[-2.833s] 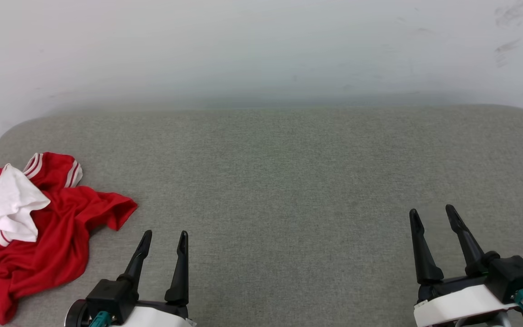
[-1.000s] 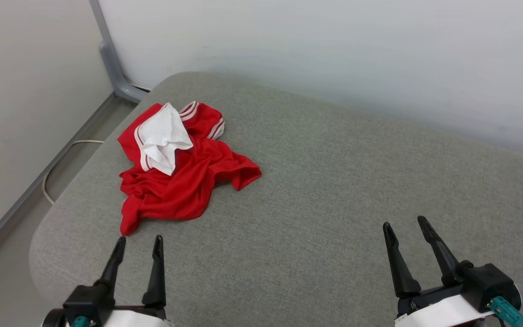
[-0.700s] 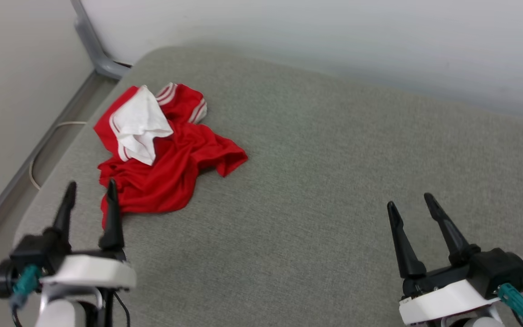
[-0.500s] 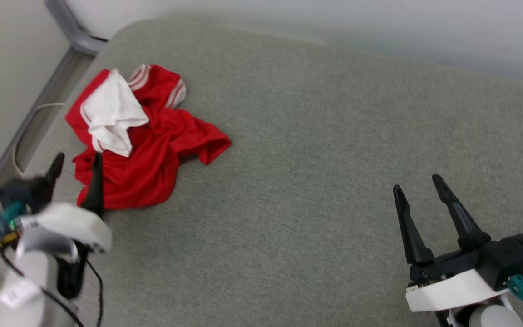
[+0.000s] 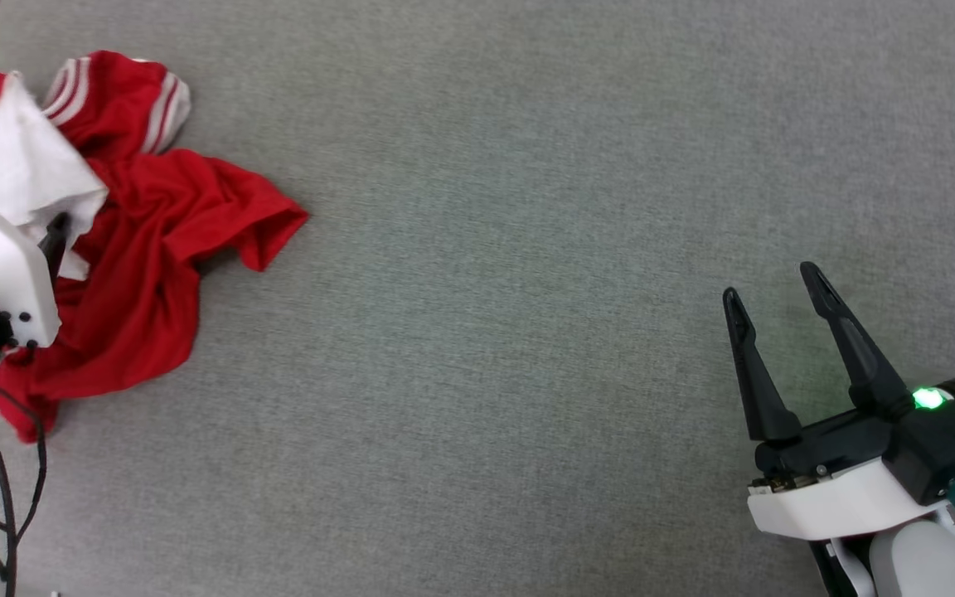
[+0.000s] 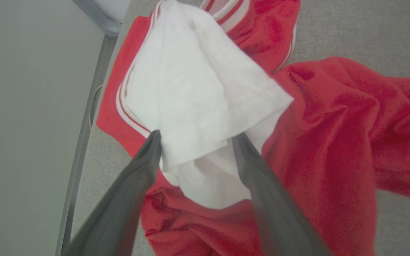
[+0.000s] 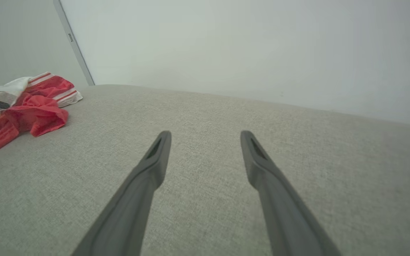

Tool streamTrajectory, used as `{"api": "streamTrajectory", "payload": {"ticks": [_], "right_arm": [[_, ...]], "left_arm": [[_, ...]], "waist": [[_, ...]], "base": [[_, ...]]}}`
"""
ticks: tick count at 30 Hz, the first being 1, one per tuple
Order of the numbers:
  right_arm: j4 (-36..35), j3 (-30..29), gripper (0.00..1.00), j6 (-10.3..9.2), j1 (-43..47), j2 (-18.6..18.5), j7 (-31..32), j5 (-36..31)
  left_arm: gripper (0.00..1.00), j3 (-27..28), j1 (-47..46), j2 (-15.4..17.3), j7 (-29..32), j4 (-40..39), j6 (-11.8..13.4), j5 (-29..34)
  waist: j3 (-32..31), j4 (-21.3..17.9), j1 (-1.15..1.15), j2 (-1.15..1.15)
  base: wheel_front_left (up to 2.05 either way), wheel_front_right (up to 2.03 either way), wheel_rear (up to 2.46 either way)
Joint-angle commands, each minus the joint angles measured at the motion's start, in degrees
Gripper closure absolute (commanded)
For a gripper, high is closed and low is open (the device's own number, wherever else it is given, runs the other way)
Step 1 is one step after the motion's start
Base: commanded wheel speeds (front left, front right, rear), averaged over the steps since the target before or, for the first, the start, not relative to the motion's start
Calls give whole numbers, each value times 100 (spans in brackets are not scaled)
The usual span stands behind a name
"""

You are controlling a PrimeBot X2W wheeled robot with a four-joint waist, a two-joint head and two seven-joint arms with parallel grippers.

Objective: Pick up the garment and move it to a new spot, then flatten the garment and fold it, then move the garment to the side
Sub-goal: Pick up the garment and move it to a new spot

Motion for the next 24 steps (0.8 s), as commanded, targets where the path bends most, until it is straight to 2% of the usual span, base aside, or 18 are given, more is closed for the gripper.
{"api": "streamTrajectory", "payload": {"ticks": [1,9,10,11,15,24], "right_arm": [[-34,1,0,-4,-89,-27,-12,-20],[-33,-11,0,-4,-148,-8,-12,-71],[-21,-16,0,-4,-145,-11,-12,-69],[-11,-24,0,-4,-144,-11,-12,-67],[62,-39,0,-4,-105,22,-12,-98],[299,57,0,-4,72,120,-12,2]], "left_arm": [[0,-40,-66,23,42,71,8,-37],[0,-269,-178,78,350,737,7,-495],[53,-306,-181,72,380,787,7,-574],[100,-331,-192,69,384,817,7,-648],[100,-504,-229,194,137,868,7,-628],[100,-609,-472,407,-1144,830,7,-437]], "waist": [[132,-134,-2,0],[293,-295,-2,0],[293,-300,-2,0],[288,-301,-2,0],[168,-262,-2,0],[-652,-203,-2,0]], "base": [[0,0,0],[0,0,0],[0,0,0],[0,0,0],[0,0,0],[0,0,0]]}}
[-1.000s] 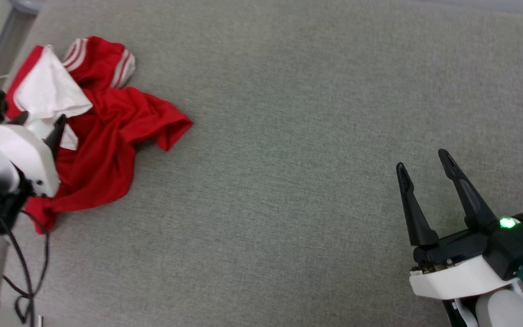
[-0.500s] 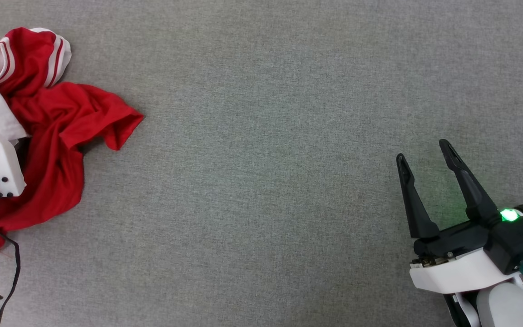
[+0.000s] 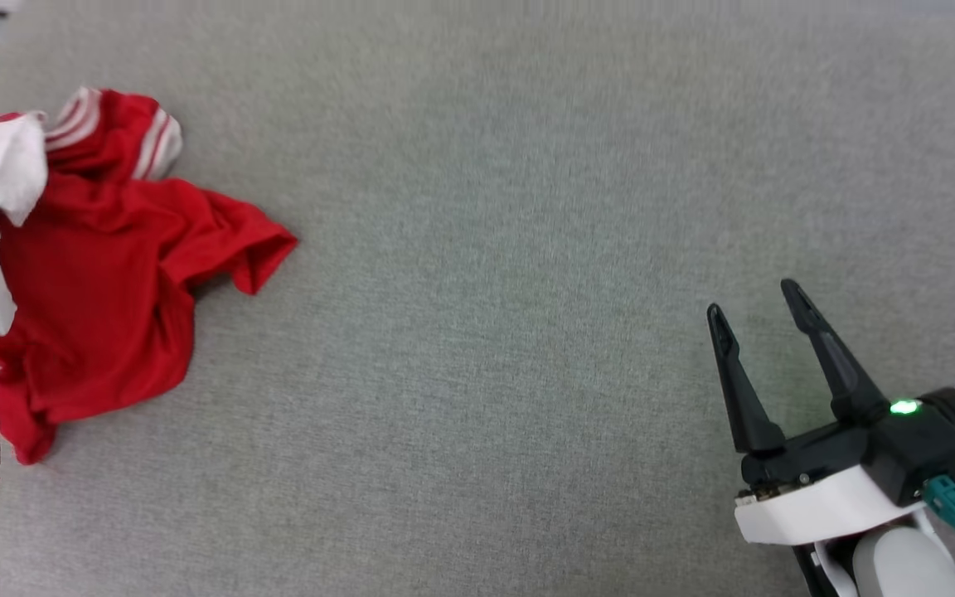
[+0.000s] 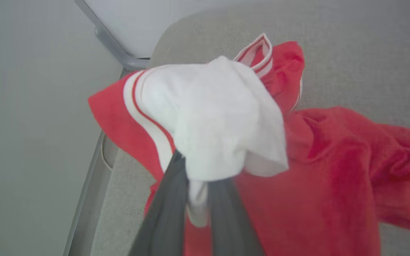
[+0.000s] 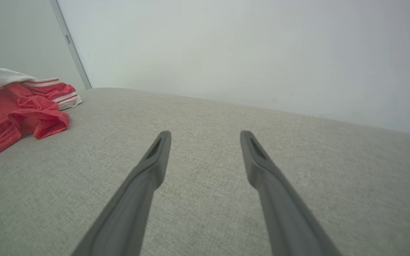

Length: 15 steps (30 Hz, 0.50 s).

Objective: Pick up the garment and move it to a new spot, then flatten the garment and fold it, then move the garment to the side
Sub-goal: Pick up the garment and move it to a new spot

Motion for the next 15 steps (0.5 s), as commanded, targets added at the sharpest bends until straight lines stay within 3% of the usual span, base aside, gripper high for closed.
{"api": "streamTrajectory", "payload": {"ticks": [1,7,15], "right_arm": [[72,8,0,-4,116,38,-12,40],[201,-64,0,-4,344,133,-12,153],[291,-75,0,-4,544,269,-12,257]], "left_arm": [[100,-32,-116,3,-256,-128,7,52],[100,-237,-235,-3,-666,-817,7,141],[100,-393,-167,-350,-292,-2375,81,-150]], "waist": [[-442,23,0,0],[-1134,-35,0,0],[-1708,-335,0,0]], "base": [[0,0,0],[0,0,0],[0,0,0]]}}
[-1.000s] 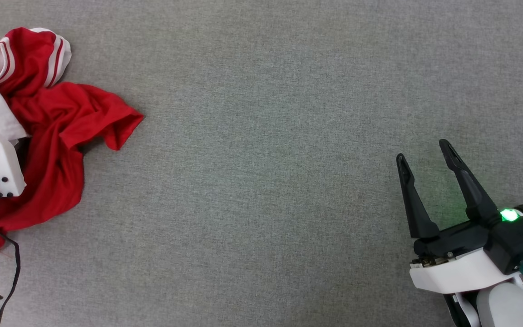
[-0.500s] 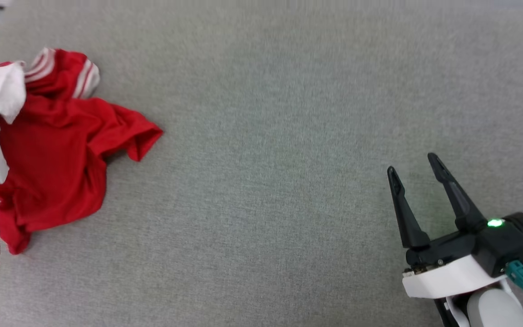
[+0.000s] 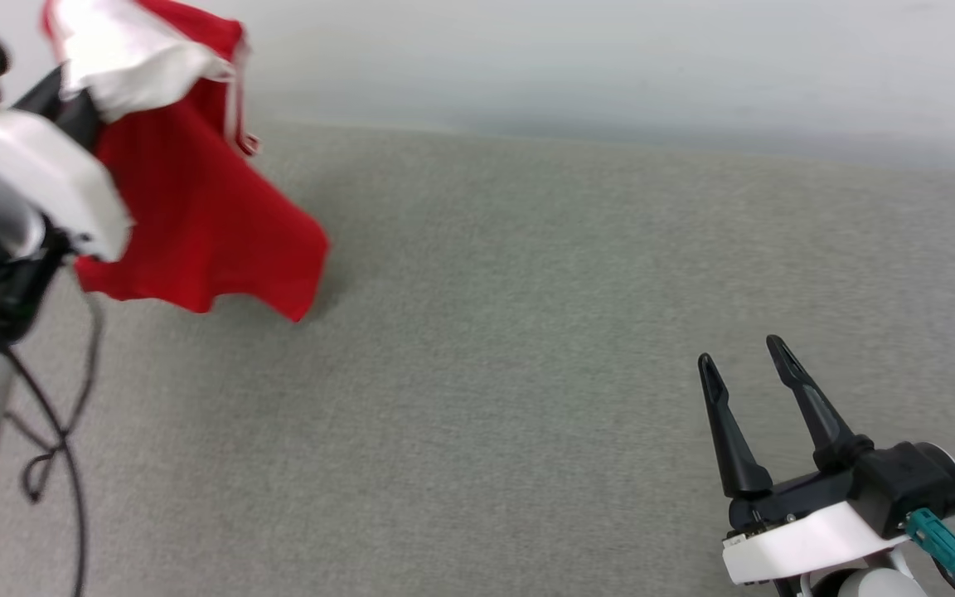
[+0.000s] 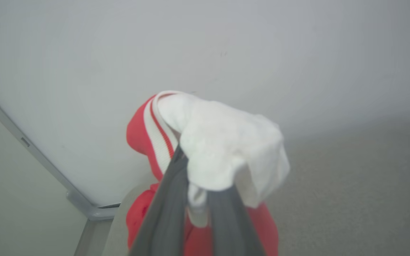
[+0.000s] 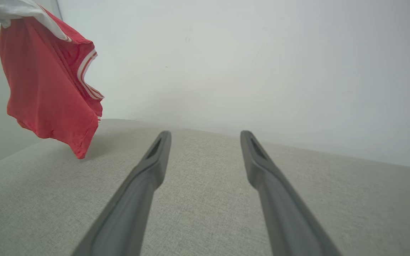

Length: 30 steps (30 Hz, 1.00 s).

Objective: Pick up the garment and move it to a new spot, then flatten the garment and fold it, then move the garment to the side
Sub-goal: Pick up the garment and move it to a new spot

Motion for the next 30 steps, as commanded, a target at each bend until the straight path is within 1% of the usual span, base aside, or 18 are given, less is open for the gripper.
{"api": "streamTrajectory", "payload": {"ticks": [1,4,6,7,8,10,14,18,21,23,27,30], "right_arm": [[20,-33,0,-4,91,42,-12,64],[6,-94,0,-4,83,74,-12,83],[-12,-170,0,-4,52,91,-12,110],[-17,-205,0,-4,36,96,-12,118],[-17,-205,0,-4,36,96,-12,118],[-18,-286,0,-4,-1,101,-11,141],[-18,-437,0,-4,-69,105,-12,290],[-58,-684,0,-4,-113,102,-12,390],[-76,-786,0,-4,-148,106,-12,389],[-90,-794,0,-4,-168,106,-12,395],[-107,-781,0,-4,-213,104,-12,427],[-74,-696,0,-4,-279,105,-12,398]], "left_arm": [[100,-64,65,-176,178,-482,104,-106],[100,-159,97,-359,452,-1109,222,-228],[100,-243,102,-570,626,-1460,302,-347],[100,-282,94,-681,697,-1601,342,-404],[100,-282,94,-681,697,-1601,342,-404],[100,-387,90,-946,794,-1806,416,-528],[100,-690,155,-1442,875,-1917,497,-619],[100,-834,257,-2037,685,-1841,538,-872],[100,-848,540,-2272,498,-1572,621,-1020],[100,-775,785,-2328,383,-1274,660,-1147],[100,-688,1230,-2167,105,-405,700,-1144],[100,-618,1397,-1988,-101,345,698,-1074]], "waist": [[-271,-261,2,0],[-347,-484,2,0],[-371,-651,2,0],[-376,-738,2,0],[-376,-738,2,0],[-388,-921,2,0],[-395,-1310,2,0],[-345,-1599,2,0],[-256,-1734,2,0],[-183,-1796,2,0],[16,-1844,2,0],[188,-1829,2,0]], "base": [[0,0,0],[0,0,0],[0,0,0],[0,0,0],[0,0,0],[0,0,0],[0,0,0],[0,0,0],[0,0,0],[0,0,0],[0,0,0],[0,0,0]]}}
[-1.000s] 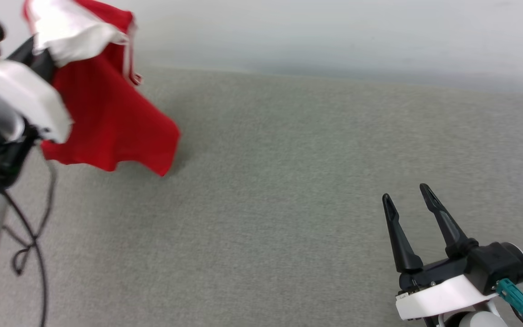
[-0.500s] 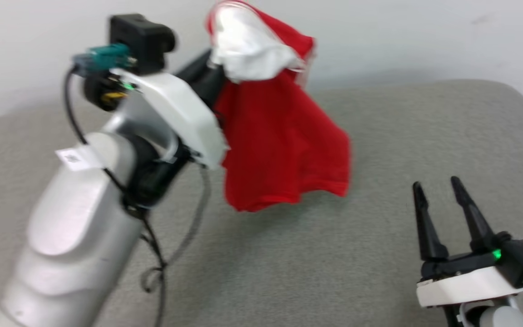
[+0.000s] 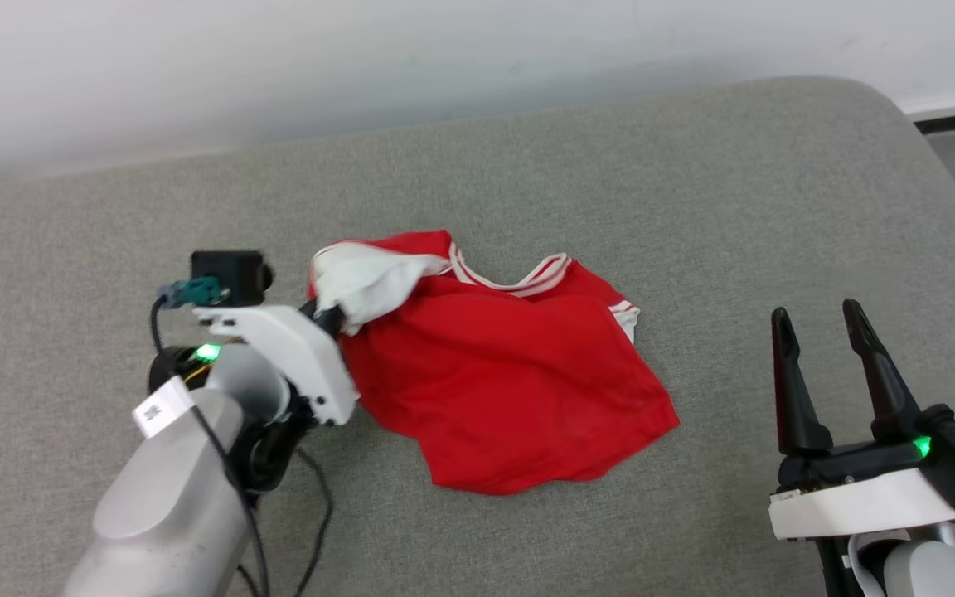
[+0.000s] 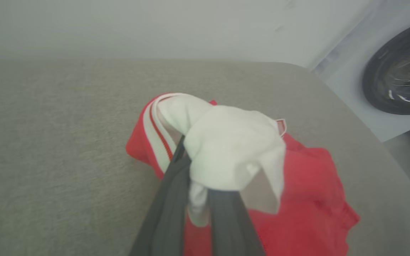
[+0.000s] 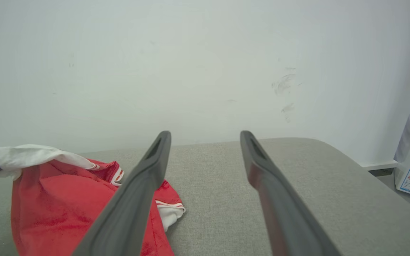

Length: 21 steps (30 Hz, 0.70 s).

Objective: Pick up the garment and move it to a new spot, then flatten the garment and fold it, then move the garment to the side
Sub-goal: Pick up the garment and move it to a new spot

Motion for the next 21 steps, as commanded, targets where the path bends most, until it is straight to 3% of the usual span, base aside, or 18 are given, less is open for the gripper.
{"api": "streamTrajectory", "payload": {"ticks": [1,6,7,8,9,14,21], "right_arm": [[5,64,0,-4,-112,16,-12,-5],[48,227,0,-4,-227,16,-12,-65],[59,240,0,-4,-240,16,-12,-74],[66,248,0,-4,-253,15,-12,-90],[71,251,0,-4,-258,15,-12,-101],[128,217,0,-4,-180,16,-12,-179],[184,149,0,-4,12,14,-12,-268]], "left_arm": [[100,54,48,74,-110,289,-6,26],[100,284,-92,148,-545,1585,84,-11],[96,320,-116,121,-610,1774,86,-48],[58,341,-138,94,-664,1927,80,-56],[0,370,-173,72,-697,2096,69,-88],[0,402,-423,-39,-1000,2772,-6,-89],[0,569,-532,12,-1781,3100,-84,-94]], "waist": [[160,10,0,0],[362,99,0,0],[374,121,0,0],[380,146,0,0],[381,172,0,0],[201,408,0,0],[-251,735,0,0]], "base": [[0,0,0],[0,0,0],[0,0,0],[0,0,0],[0,0,0],[0,0,0],[0,0,0]]}}
